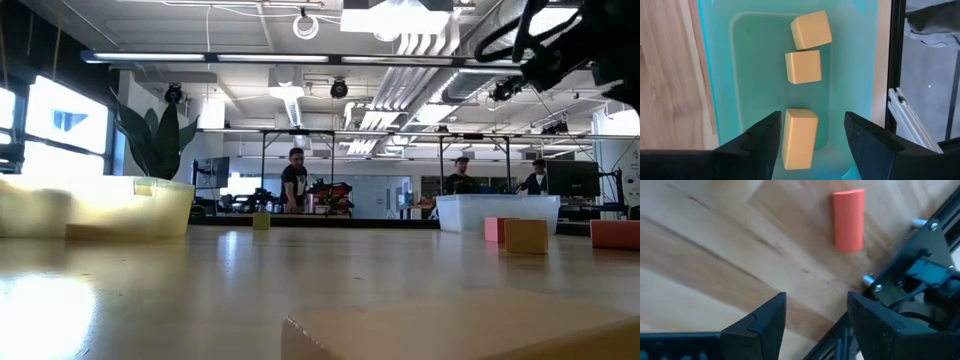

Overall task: Sort & place blocks by color
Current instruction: Put the orange block into the yellow bin

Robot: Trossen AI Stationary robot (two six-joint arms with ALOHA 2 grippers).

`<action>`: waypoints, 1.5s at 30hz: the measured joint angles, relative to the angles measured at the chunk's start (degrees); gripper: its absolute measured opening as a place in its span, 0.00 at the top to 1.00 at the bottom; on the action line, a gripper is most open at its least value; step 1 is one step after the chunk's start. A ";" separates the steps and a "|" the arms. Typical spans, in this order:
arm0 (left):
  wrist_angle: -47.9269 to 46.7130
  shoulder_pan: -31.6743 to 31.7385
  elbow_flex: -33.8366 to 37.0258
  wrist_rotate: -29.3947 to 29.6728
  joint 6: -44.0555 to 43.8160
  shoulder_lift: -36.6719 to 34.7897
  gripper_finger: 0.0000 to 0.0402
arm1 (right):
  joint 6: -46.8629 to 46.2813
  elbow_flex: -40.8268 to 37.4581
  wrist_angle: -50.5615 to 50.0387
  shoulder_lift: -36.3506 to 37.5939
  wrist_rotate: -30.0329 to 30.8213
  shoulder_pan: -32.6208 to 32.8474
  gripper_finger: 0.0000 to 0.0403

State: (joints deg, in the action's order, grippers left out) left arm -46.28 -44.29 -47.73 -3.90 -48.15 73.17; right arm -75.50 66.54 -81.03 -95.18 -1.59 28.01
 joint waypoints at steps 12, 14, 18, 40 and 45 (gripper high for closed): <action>-4.94 0.89 -4.88 1.64 2.30 -0.15 0.49 | 12.36 -7.88 4.16 0.78 -0.25 -7.71 0.51; -7.28 1.49 -5.43 2.26 2.57 -0.92 0.49 | 13.14 -9.31 5.07 1.66 0.04 -8.93 0.51; -10.14 3.38 -6.10 3.48 3.55 -2.92 0.49 | 14.48 -13.37 7.65 4.73 0.03 -11.24 0.51; -9.39 25.82 -6.20 22.53 21.51 -12.16 0.49 | 16.42 -31.19 29.08 14.75 -3.21 -18.26 0.62; -4.06 33.06 -6.20 23.43 27.72 -12.15 0.49 | 15.10 -31.80 30.89 14.89 -4.56 -19.35 0.75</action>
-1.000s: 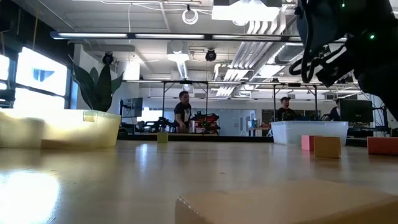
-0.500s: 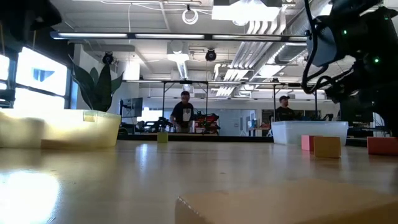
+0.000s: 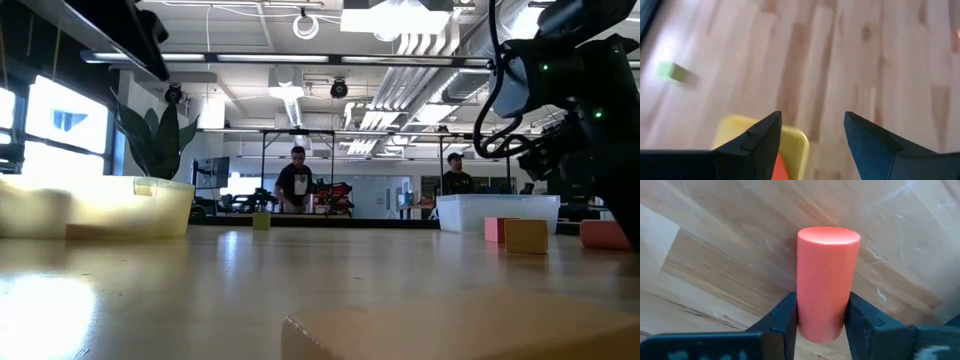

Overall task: Sort & place blocks by color
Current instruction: Put the orange block into the yellow bin

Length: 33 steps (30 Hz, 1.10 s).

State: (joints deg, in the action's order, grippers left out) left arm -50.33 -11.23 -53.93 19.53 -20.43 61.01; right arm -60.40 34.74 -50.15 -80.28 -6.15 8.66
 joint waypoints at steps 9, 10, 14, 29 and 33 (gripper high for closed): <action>11.43 12.04 0.00 -4.17 9.67 0.02 0.49 | 2.89 4.88 1.84 -0.25 -0.11 -1.35 0.75; 12.73 13.17 0.00 -4.66 10.18 0.02 0.49 | 3.52 5.81 1.79 -0.25 0.08 -1.56 0.75; 17.58 17.53 0.00 -6.30 12.24 0.03 0.49 | 6.86 10.47 1.73 -0.26 1.29 -2.56 0.75; 33.13 27.58 0.07 -14.00 12.72 3.76 0.49 | 33.12 30.02 3.56 -0.23 3.98 -14.36 0.75; 36.67 28.34 0.07 -16.01 12.64 6.13 0.49 | 39.20 32.49 9.17 -0.20 1.80 -16.75 0.75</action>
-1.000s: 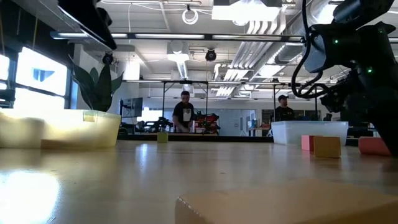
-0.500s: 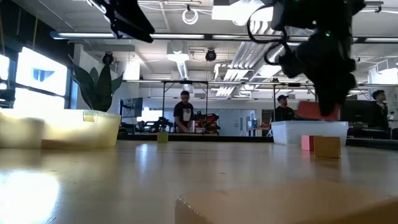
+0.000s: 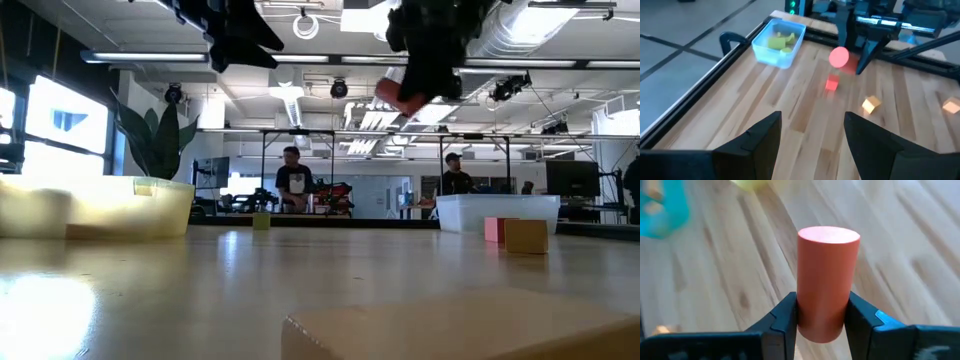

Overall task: Sort & place blocks by color
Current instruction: Put the orange block into the yellow bin

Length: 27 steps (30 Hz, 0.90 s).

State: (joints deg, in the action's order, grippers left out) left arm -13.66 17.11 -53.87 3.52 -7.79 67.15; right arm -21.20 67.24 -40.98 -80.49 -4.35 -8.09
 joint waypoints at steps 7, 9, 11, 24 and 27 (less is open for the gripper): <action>7.33 0.19 0.00 -1.42 -1.35 3.74 0.49 | 5.88 0.53 9.06 0.00 -2.76 -2.58 0.75; 9.08 0.18 0.00 -1.46 -2.11 4.64 0.49 | 6.98 0.53 11.30 0.00 -3.05 -2.99 0.75; 10.37 0.19 0.00 -1.53 -2.52 5.42 0.49 | 8.12 0.53 13.76 0.00 -3.35 -3.33 0.75; 21.32 0.21 -0.02 -1.39 -5.84 8.64 0.49 | 13.56 0.53 29.05 0.00 -3.98 -3.57 0.75; 23.20 0.29 -0.02 -1.46 -6.96 8.66 0.49 | 15.07 0.53 30.47 0.00 -4.78 -3.60 0.75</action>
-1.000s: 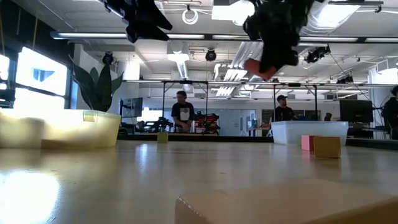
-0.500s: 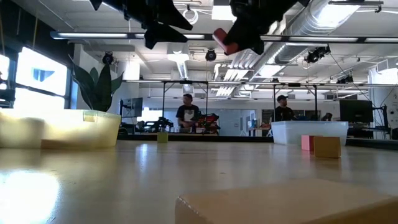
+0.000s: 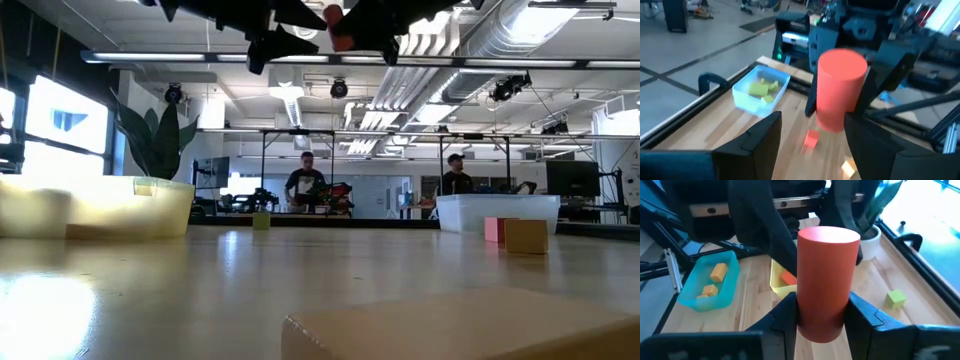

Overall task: Sort & place blocks by color
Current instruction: Put the orange block into the yellow bin

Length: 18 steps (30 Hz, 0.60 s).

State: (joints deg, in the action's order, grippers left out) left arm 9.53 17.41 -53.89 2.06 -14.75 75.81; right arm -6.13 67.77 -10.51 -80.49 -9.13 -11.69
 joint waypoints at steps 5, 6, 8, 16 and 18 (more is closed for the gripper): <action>3.66 0.26 0.00 -1.52 -0.58 0.00 0.49 | 0.68 0.00 0.19 0.00 -0.78 -0.41 0.75; 4.47 0.41 0.00 -1.88 -0.96 -0.02 0.49 | 0.80 0.00 0.33 -0.02 -0.79 -0.46 0.75; 5.51 0.88 0.00 -2.71 -1.52 -0.02 0.49 | 0.61 0.00 1.08 -0.02 -0.79 -0.46 0.75; 7.96 1.67 0.00 -3.41 -1.61 -0.02 0.49 | -2.74 0.00 6.83 -2.03 -1.90 -0.45 0.75; 8.10 1.77 0.00 -3.74 -1.60 -0.02 0.49 | -3.29 0.00 8.69 -2.79 -1.93 -0.45 0.75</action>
State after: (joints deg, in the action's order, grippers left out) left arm 17.63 19.18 -53.89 -1.67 -16.35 75.79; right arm -9.42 67.77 -1.82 -83.28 -11.06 -12.14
